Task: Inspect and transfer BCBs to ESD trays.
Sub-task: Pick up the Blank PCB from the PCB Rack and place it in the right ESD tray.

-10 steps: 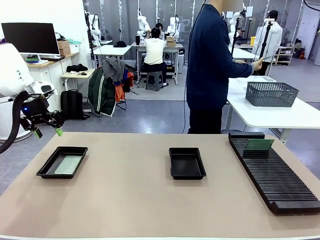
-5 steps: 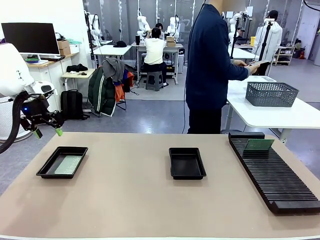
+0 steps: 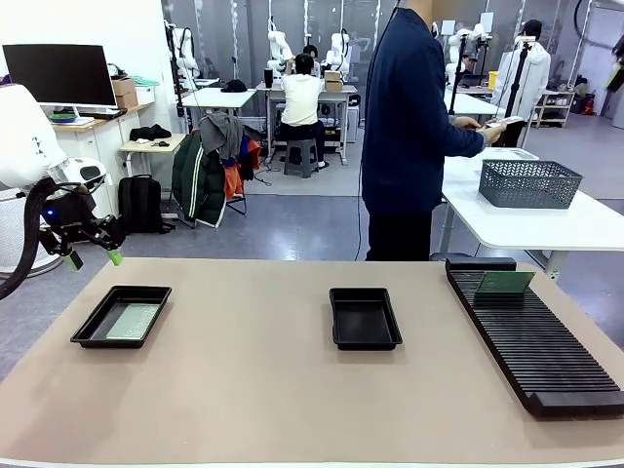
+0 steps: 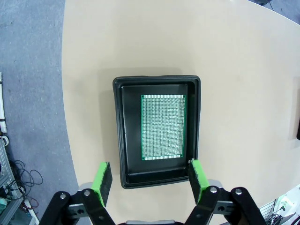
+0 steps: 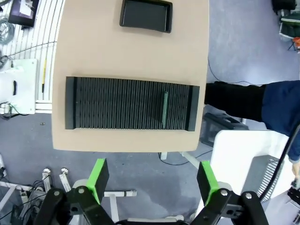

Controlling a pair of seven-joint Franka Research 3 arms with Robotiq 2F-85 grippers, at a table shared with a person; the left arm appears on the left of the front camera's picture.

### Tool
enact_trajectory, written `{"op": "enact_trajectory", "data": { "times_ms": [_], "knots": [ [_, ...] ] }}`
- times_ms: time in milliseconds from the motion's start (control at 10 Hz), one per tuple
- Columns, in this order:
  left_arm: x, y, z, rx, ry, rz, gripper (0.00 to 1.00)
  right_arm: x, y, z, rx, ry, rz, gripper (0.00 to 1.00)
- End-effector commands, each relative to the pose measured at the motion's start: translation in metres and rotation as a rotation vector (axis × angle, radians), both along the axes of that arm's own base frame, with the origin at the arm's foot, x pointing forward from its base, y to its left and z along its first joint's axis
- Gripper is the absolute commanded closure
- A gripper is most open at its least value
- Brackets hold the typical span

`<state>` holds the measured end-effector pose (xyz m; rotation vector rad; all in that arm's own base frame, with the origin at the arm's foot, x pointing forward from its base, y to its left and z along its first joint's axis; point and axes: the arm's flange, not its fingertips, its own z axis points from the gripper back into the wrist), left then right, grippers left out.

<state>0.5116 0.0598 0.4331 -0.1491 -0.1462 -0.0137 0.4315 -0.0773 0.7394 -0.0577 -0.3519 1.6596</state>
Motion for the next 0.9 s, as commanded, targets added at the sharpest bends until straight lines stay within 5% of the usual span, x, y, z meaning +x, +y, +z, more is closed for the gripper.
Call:
{"op": "enact_trajectory", "data": {
  "times_ms": [0,800],
  "knots": [
    [0.000,0.001,-0.001,-0.018,-0.014,-0.012,0.13,0.011,-0.004,-0.054,-0.006,0.008,0.029,0.00],
    [0.000,0.001,-0.001,-0.018,-0.014,-0.012,0.13,0.095,0.021,-0.255,-0.092,0.015,-0.057,0.00]
  ]
}}
